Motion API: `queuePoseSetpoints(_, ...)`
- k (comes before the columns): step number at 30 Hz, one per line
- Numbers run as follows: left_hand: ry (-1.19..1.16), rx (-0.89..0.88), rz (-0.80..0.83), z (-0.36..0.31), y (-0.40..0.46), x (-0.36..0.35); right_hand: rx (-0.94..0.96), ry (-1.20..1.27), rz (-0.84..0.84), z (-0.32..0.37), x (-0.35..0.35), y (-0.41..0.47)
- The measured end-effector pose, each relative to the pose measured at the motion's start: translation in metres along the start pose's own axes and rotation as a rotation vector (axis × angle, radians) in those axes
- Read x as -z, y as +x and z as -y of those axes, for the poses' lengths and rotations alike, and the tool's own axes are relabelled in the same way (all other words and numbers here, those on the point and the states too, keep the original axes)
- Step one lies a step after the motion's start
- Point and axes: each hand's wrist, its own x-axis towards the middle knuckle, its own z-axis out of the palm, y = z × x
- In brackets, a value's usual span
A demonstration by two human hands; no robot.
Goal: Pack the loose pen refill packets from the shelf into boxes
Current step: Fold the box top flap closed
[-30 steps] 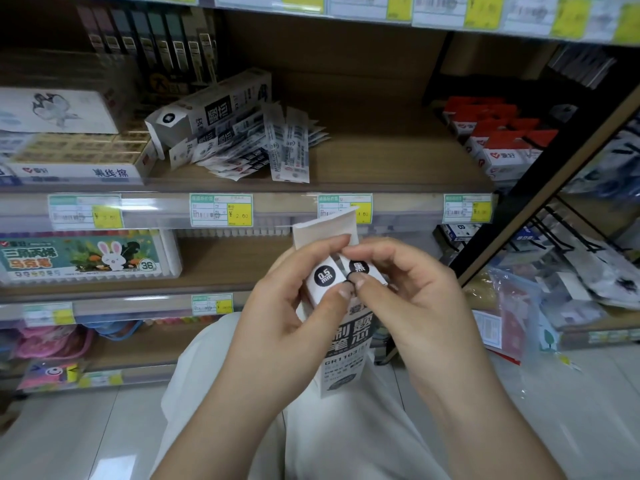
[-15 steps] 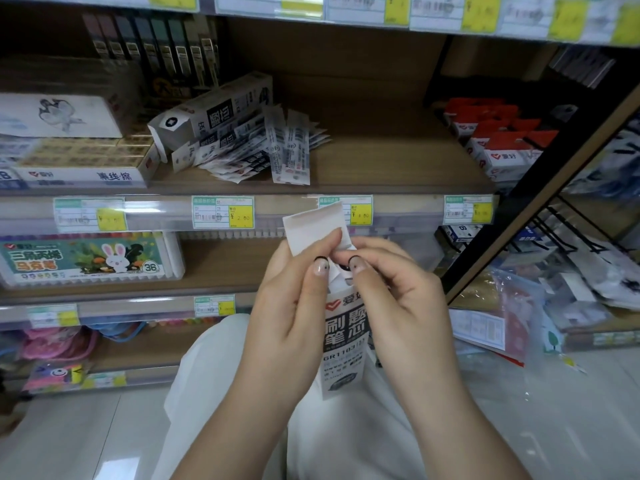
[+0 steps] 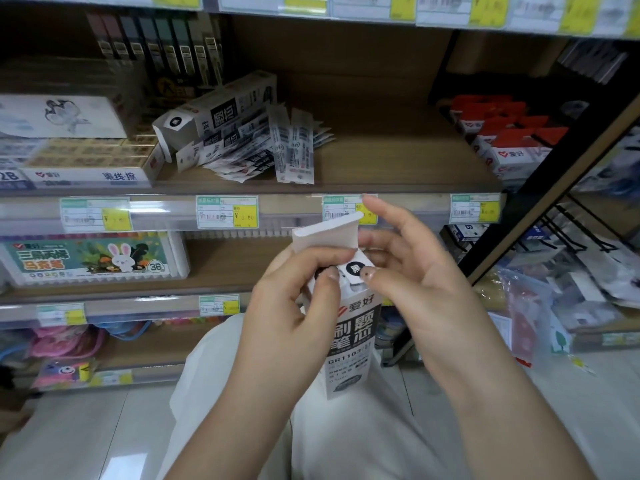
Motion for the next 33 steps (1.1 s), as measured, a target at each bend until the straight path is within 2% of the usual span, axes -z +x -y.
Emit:
queuePoseSetpoints(4,0.040,-0.072,0.016,-0.002,0.003,-0.003,0.011,0.076,0.045,0.005,0.000,0.006)
queuePoseSetpoints(8,0.036,-0.136,-0.003,0.001,0.006,-0.006,0.043,0.102,-0.030,0.002,-0.006,0.011)
queuePoseSetpoints(14,-0.234,-0.089,-0.274,0.014,0.005,-0.015,0.107,0.109,-0.041,-0.009,-0.010,0.016)
queuePoseSetpoints(19,-0.412,-0.120,-0.278,0.014,0.003,-0.024,0.151,0.112,-0.037,-0.015,0.000,0.019)
queuePoseSetpoints(26,-0.073,-0.379,-0.181,0.024,0.008,-0.020,0.207,0.211,0.054,-0.025,0.008,0.020)
queuePoseSetpoints(30,-0.142,-0.388,-0.165,0.028,0.005,-0.025,0.221,0.247,0.071,-0.030,0.009,0.021)
queuePoseSetpoints(33,-0.056,-0.374,-0.211,0.027,0.005,-0.028,0.241,0.244,0.070,-0.032,0.012,0.023)
